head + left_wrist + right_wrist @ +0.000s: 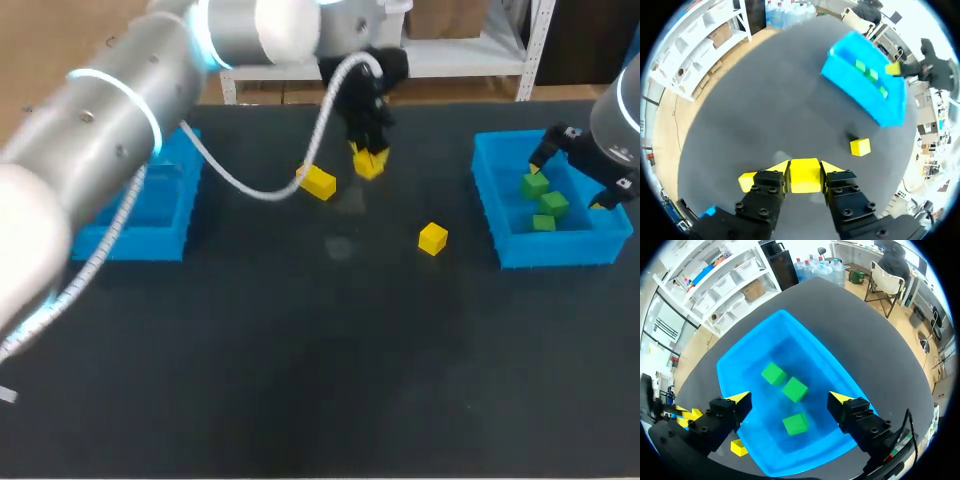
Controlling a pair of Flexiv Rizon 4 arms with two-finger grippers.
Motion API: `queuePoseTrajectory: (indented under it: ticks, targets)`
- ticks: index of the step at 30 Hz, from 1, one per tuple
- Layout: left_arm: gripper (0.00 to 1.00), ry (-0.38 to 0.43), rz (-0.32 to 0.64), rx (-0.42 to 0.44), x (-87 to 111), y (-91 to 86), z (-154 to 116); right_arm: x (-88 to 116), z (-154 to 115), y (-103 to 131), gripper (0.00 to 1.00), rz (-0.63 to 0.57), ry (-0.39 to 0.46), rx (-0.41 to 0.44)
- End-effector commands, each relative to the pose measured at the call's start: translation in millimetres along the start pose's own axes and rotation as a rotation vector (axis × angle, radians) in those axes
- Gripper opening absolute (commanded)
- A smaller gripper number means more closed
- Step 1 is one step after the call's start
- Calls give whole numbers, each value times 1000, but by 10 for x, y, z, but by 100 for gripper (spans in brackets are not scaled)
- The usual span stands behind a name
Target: Put the green cubes in the right bin and the yellow cubes in the left bin.
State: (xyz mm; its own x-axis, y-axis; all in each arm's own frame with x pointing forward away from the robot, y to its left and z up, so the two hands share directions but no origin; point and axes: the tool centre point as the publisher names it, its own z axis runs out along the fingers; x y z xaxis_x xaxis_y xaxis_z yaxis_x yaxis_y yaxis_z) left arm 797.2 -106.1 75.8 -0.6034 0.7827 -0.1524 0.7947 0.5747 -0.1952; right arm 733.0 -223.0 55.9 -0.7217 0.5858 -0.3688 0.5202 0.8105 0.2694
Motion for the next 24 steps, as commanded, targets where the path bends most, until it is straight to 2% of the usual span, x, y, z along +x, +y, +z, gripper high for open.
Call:
queuePoseTrajectory:
  ticks: [1, 6, 10, 17, 24]
  targets:
    - [0, -135, -34, 2, 339, 81, -605, 22, -5, -18, 100, 2, -10, -3]
    - [0, -250, -131, -49, 698, 372, -1096, 22, -5, -18, 100, 2, -10, -3]
    - [0, -292, -220, -98, 1068, 650, -1323, 22, -5, -18, 100, 2, -10, -3]
    - [0, -289, -353, -153, 1732, 988, -1424, 22, -5, -18, 100, 2, -10, -3]
    - [0, -259, -467, -181, 2284, 1159, -1351, 22, -5, -18, 100, 2, -10, -3]
